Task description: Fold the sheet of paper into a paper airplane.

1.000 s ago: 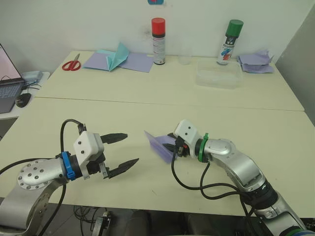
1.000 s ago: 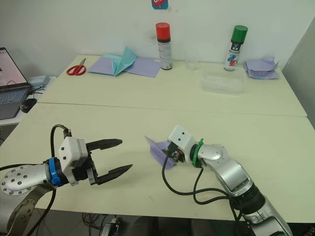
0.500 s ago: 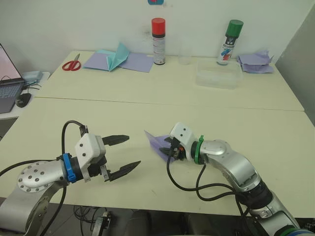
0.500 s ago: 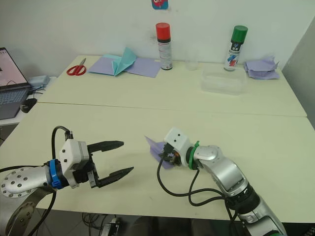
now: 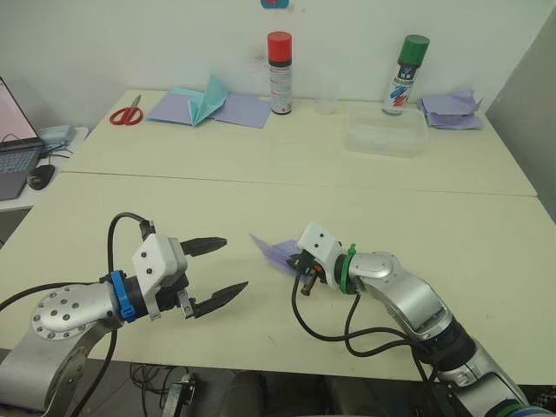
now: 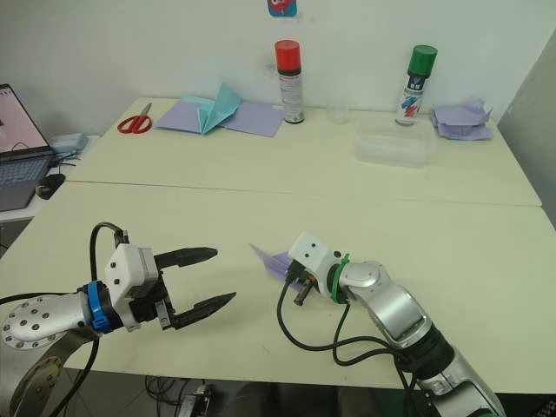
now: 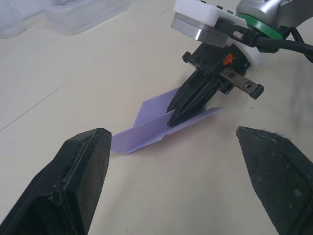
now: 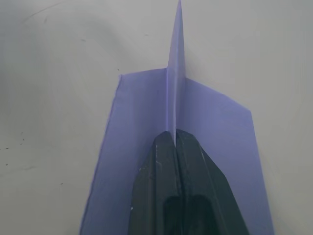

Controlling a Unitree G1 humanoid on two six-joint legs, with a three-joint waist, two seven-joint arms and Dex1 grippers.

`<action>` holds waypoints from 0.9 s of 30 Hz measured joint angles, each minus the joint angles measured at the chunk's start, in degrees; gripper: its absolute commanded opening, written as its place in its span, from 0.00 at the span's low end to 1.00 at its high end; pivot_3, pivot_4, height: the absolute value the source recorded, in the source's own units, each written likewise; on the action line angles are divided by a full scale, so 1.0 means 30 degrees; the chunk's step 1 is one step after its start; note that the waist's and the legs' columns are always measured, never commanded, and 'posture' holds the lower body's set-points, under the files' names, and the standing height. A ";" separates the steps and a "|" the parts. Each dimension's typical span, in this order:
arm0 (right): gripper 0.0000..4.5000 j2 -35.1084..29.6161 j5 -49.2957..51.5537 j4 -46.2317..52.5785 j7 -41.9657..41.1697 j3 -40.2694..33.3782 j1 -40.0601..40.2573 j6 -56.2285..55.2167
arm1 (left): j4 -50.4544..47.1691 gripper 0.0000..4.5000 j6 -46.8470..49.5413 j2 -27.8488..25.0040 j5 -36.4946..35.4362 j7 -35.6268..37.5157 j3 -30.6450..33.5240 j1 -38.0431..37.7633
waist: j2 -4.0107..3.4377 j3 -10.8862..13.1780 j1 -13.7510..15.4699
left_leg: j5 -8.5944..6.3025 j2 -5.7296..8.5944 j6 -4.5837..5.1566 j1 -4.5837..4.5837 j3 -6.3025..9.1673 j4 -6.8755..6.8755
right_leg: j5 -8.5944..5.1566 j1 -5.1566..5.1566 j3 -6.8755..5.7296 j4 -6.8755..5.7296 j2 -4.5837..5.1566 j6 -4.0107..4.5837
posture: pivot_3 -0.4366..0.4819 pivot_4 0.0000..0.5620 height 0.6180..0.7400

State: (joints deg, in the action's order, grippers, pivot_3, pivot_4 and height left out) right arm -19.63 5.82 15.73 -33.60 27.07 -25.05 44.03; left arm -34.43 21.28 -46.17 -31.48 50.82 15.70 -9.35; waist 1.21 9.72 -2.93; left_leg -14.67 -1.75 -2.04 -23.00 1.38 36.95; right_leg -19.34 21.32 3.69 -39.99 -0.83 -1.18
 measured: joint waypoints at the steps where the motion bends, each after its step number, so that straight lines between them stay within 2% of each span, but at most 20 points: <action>1: 0.00 -0.0166 0.0026 0.0188 -0.0042 -0.0191 0.0164 -0.0005 | -0.0073 1.00 0.0022 0.0011 -0.0002 -0.0055 -0.0010 0.0044 | 0.0000 0.0000 0.0005 | 0.0000 0.0004 0.0000 -0.0002 0.0001 0.0000 | 0.0000 0.0000 0.0002 0.0001 0.0003 0.0000 | 0.48 0.27 1.00; 4: 0.00 -0.1082 0.0517 0.0956 -0.0027 -0.1959 0.0840 0.0454 | -0.0462 1.00 0.0419 0.0035 -0.0213 -0.0177 -0.0152 0.0805 | 0.0003 0.0002 0.0259 | 0.0000 0.0031 0.0000 -0.0014 0.0015 0.0013 | 0.0000 -0.0010 0.0019 0.0003 0.0010 0.0000 | 0.48 0.27 1.00; 9: 0.00 -0.2264 0.1408 0.3281 0.0764 -0.6584 0.1747 0.2782 | -0.0538 1.00 0.2125 -0.0096 -0.1415 -0.0028 -0.1795 0.3955 | 0.0011 -0.0002 0.0387 | 0.0000 0.0026 0.0000 -0.0007 0.0019 0.0013 | 0.0000 -0.0026 0.0013 0.0004 -0.0002 0.0000 | 0.48 0.27 1.00; 14: 0.00 -0.1444 0.1531 0.4100 0.3230 -1.0133 0.2493 0.6000 | 0.2103 1.00 0.3227 -0.0261 -0.1429 0.1712 -0.4887 1.0230 | 0.0009 -0.0002 0.0395 | 0.0005 0.0039 -0.0004 -0.0004 0.0018 0.0013 | 0.0000 -0.0022 0.0033 -0.0020 -0.0036 -0.0001 | 0.48 0.27 1.00; 16: 0.00 -0.1322 0.1494 0.3937 0.3799 -1.0651 0.2512 0.6682 | 0.3836 1.00 0.3184 0.0003 -0.0875 0.2381 -0.5859 1.2031 | 0.0006 -0.0004 0.0270 | 0.0005 0.0037 -0.0003 0.0005 -0.0028 0.0011 | 0.0000 -0.0004 0.0064 -0.0018 -0.0036 0.0000 | 0.48 0.27 1.00; 19: 0.00 0.0233 0.1628 0.3164 0.4716 -1.1155 0.2043 0.7912 | 0.6216 1.00 0.2764 0.0538 0.0147 0.3515 -0.7414 1.3939 | 0.0006 -0.0003 0.0055 | 0.0005 0.0034 -0.0003 -0.0002 -0.0024 0.0003 | 0.0000 0.0025 0.0082 -0.0033 -0.0043 0.0000 | 0.48 0.27 1.00; 21: 0.00 0.0815 0.1693 0.2747 0.5178 -1.1215 0.1981 0.8321 | 0.7398 1.00 0.2211 0.0735 0.0882 0.4487 -0.8208 1.4667 | 0.0004 -0.0002 0.0004 | 0.0005 0.0045 -0.0004 -0.0008 -0.0017 0.0006 | 0.0001 0.0035 0.0095 -0.0090 -0.0045 0.0001 | 0.48 0.27 1.00; 26: 0.00 0.1054 0.1586 0.2463 0.5922 -1.1313 0.2009 0.7967 | 0.8981 1.00 0.1105 0.1114 0.1768 0.5435 -0.8344 1.5315 | 0.0005 -0.0002 0.0007 | 0.0003 0.0067 -0.0001 -0.0015 -0.0016 0.0008 | 0.0001 0.0034 0.0113 -0.0183 -0.0042 0.0000 | 0.48 0.27 1.00; 27: 0.04 0.1040 0.1524 0.2412 0.5941 -1.1263 0.2055 0.7814 | 0.9049 1.00 0.1020 0.1198 0.1848 0.5471 -0.8343 1.5314 | 0.0005 -0.0002 0.0007 | 0.0003 0.0066 -0.0001 -0.0015 -0.0014 0.0009 | 0.0001 0.0033 0.0110 -0.0187 -0.0042 0.0000 | 0.48 0.27 1.00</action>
State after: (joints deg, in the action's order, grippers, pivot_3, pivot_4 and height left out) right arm -16.51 10.39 22.97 -15.78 -6.72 -18.89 67.47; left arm -7.28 24.34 -42.58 -25.94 67.23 -9.33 36.60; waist 1.22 9.72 -2.91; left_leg -14.66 -1.56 -2.04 -23.04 1.33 36.97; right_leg -19.34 21.42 4.02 -40.56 -0.96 -1.18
